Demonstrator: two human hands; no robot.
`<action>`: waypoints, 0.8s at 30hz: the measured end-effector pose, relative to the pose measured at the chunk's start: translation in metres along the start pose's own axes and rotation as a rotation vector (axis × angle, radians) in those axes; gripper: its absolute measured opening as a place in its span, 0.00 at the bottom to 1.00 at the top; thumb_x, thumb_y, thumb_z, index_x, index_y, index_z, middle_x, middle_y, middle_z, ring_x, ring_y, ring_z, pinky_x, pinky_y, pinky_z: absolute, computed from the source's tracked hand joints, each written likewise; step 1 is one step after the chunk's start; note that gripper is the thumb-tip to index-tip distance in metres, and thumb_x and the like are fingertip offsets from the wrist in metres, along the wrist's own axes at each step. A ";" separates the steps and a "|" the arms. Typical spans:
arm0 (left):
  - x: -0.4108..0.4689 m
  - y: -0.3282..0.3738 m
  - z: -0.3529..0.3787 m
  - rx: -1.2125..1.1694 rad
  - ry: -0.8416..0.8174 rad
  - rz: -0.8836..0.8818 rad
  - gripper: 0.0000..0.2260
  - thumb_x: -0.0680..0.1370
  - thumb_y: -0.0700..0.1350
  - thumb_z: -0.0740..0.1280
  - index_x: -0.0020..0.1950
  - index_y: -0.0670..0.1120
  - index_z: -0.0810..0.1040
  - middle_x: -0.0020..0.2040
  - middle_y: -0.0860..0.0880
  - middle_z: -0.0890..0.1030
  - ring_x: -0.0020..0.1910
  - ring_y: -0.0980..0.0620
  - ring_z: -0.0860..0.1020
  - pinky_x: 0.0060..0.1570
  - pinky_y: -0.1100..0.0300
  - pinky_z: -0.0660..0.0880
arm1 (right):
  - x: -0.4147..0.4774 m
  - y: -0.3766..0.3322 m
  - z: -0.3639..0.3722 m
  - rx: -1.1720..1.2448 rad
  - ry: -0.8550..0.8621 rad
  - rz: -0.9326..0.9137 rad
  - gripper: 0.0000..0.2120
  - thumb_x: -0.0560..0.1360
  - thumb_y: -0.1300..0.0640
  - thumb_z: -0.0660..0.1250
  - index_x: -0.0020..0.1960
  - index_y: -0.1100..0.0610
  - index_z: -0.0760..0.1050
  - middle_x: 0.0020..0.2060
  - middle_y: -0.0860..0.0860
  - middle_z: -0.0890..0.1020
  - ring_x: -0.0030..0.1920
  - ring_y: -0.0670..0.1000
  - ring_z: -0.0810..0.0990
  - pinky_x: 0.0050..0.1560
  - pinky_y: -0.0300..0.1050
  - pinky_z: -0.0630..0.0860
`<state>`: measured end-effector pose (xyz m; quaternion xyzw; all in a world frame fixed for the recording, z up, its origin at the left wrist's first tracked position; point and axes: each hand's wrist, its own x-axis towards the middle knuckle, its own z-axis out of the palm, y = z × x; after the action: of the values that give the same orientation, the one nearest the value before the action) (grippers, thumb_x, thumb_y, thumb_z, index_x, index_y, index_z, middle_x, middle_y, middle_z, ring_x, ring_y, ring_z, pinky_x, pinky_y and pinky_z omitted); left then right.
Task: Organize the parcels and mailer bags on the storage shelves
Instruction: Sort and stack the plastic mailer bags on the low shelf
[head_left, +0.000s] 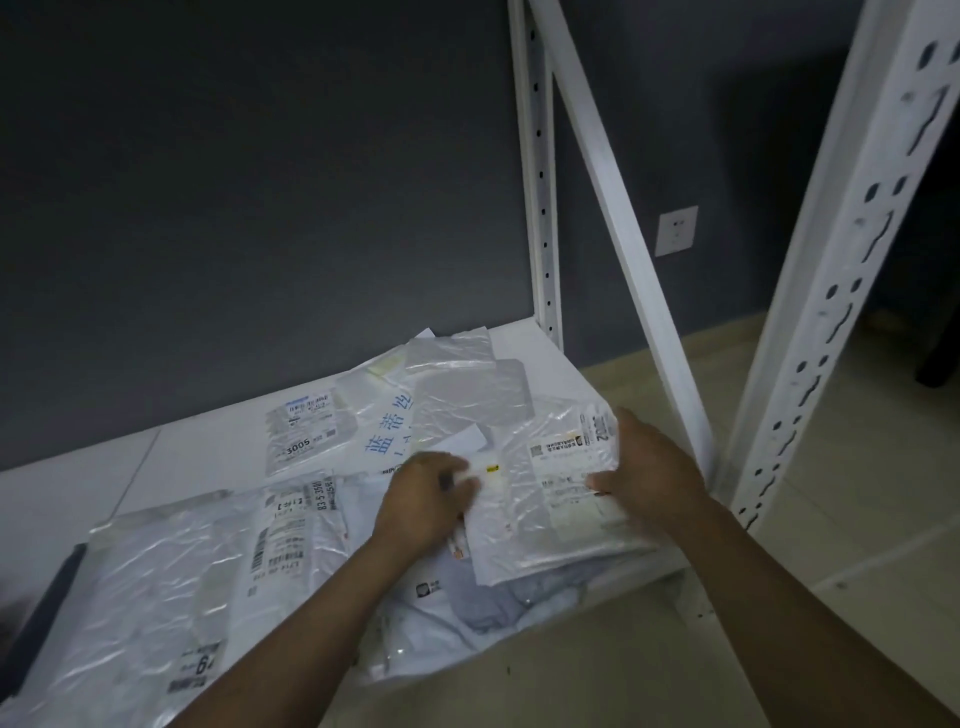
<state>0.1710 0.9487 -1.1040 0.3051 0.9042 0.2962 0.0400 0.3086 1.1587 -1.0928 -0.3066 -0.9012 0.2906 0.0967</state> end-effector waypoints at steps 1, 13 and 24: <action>0.006 -0.001 -0.001 -0.056 0.074 -0.042 0.15 0.76 0.51 0.70 0.60 0.46 0.81 0.58 0.49 0.80 0.54 0.52 0.79 0.51 0.66 0.70 | 0.002 -0.003 0.003 -0.124 0.055 -0.030 0.39 0.68 0.49 0.76 0.72 0.50 0.61 0.64 0.51 0.74 0.62 0.55 0.75 0.60 0.49 0.73; 0.087 -0.019 0.012 0.028 0.089 -0.281 0.34 0.73 0.51 0.73 0.74 0.43 0.64 0.68 0.41 0.74 0.67 0.41 0.71 0.63 0.54 0.68 | 0.010 -0.012 0.042 -0.183 -0.282 -0.320 0.31 0.75 0.33 0.58 0.75 0.39 0.57 0.78 0.46 0.53 0.77 0.49 0.49 0.75 0.50 0.48; 0.090 -0.025 -0.010 -0.320 0.407 -0.307 0.04 0.74 0.45 0.72 0.45 0.45 0.81 0.39 0.50 0.80 0.41 0.48 0.79 0.33 0.62 0.66 | 0.011 -0.013 0.054 -0.149 -0.257 -0.313 0.32 0.74 0.34 0.61 0.75 0.38 0.58 0.78 0.44 0.52 0.77 0.47 0.49 0.74 0.48 0.50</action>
<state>0.0816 0.9793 -1.1000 0.0890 0.8711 0.4803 -0.0502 0.2746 1.1324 -1.1290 -0.1299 -0.9618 0.2411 0.0020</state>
